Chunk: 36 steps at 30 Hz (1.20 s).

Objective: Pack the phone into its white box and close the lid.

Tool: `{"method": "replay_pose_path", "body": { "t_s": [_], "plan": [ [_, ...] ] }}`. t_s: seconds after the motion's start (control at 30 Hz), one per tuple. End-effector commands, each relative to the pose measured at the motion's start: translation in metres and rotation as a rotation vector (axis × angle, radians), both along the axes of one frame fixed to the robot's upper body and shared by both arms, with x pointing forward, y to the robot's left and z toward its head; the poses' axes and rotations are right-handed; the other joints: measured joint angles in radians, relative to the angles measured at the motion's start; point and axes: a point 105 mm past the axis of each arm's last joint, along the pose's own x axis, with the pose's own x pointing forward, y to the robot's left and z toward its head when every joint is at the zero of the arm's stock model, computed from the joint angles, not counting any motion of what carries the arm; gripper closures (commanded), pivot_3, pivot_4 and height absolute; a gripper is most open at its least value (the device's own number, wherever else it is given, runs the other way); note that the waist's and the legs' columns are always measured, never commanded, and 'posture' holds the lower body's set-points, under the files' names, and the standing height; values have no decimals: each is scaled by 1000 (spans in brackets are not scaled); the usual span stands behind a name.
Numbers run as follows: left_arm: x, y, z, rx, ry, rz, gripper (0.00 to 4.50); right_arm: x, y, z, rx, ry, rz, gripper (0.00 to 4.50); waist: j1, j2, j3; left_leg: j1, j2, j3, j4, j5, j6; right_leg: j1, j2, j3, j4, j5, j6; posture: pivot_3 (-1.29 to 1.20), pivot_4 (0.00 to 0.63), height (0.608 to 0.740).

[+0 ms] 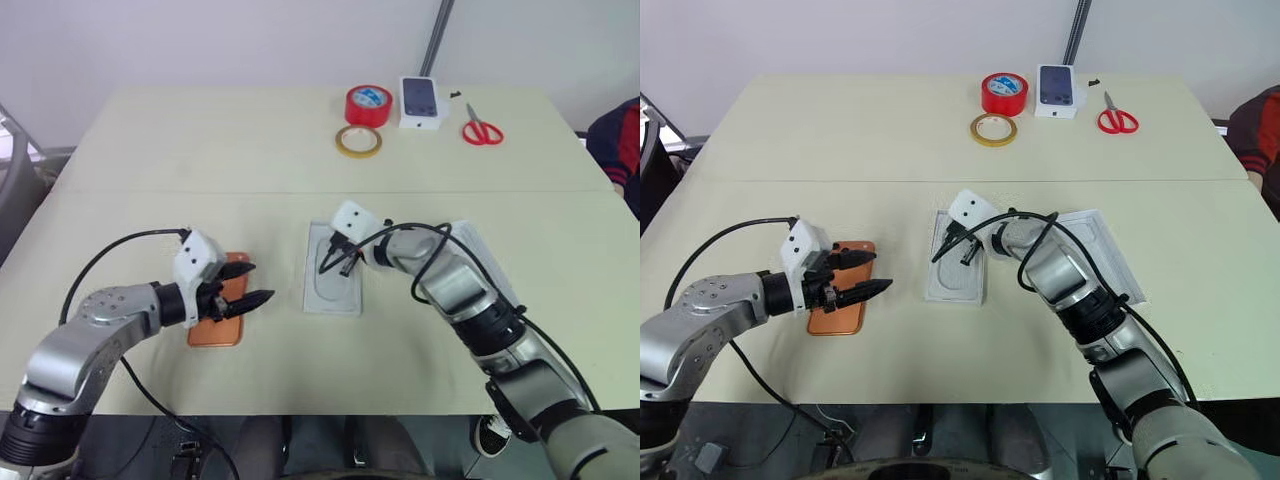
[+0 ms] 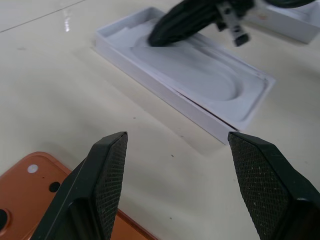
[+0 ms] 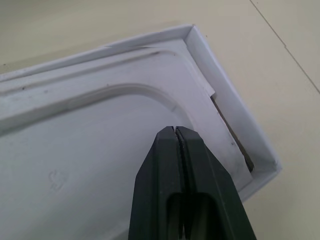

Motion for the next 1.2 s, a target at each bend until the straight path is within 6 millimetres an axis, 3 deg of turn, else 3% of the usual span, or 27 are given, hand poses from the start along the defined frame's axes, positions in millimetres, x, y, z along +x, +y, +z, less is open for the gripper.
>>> {"method": "replay_pose_path", "body": {
  "t_s": [0.03,0.27,0.37,0.47,0.5,0.67,0.87,1.0,1.2],
  "plan": [
    [-3,-1,14,4,-72,-20,1139,5,3,12,-10,-79,-2,4439,0,0,0,0,0,0,0,0,0,0,0,0,0,0,0,0,150,740],
    [3,7,15,-19,-62,53,1139,-4,11,24,38,-111,49,4439,-2,0,0,0,0,0,0,0,0,0,0,0,1,0,0,0,150,740],
    [23,40,19,-67,-18,273,1139,-22,26,43,152,-104,150,4439,-1,0,0,0,0,0,0,0,1,0,0,0,1,0,0,0,150,740],
    [33,77,16,-71,62,485,285,-42,43,52,212,-63,261,4500,-5,0,0,0,1,0,0,0,1,-1,2,0,2,0,0,0,150,740],
    [33,84,14,-52,77,520,44,-47,49,53,210,-57,294,4500,-7,0,0,0,1,-1,0,0,1,-1,2,0,2,0,0,0,150,740],
    [20,104,2,-26,207,642,44,-55,79,37,124,-33,384,4500,-12,0,0,0,1,-1,0,0,1,-1,1,0,2,0,0,0,150,740],
    [-9,108,-19,0,468,663,44,-57,100,5,-24,51,447,4500,-23,-1,0,0,1,-1,0,0,1,-2,1,0,3,0,0,0,150,740],
    [-27,90,-28,-23,615,583,44,-61,110,-5,-72,81,499,4500,-25,0,-1,0,1,-1,0,0,0,-2,1,0,3,0,0,0,150,740],
    [-36,67,-39,-42,677,501,44,-63,116,-16,-160,45,551,4500,-25,1,-3,1,0,-1,-1,0,0,-1,1,0,3,0,0,0,150,740]
  ]
}}
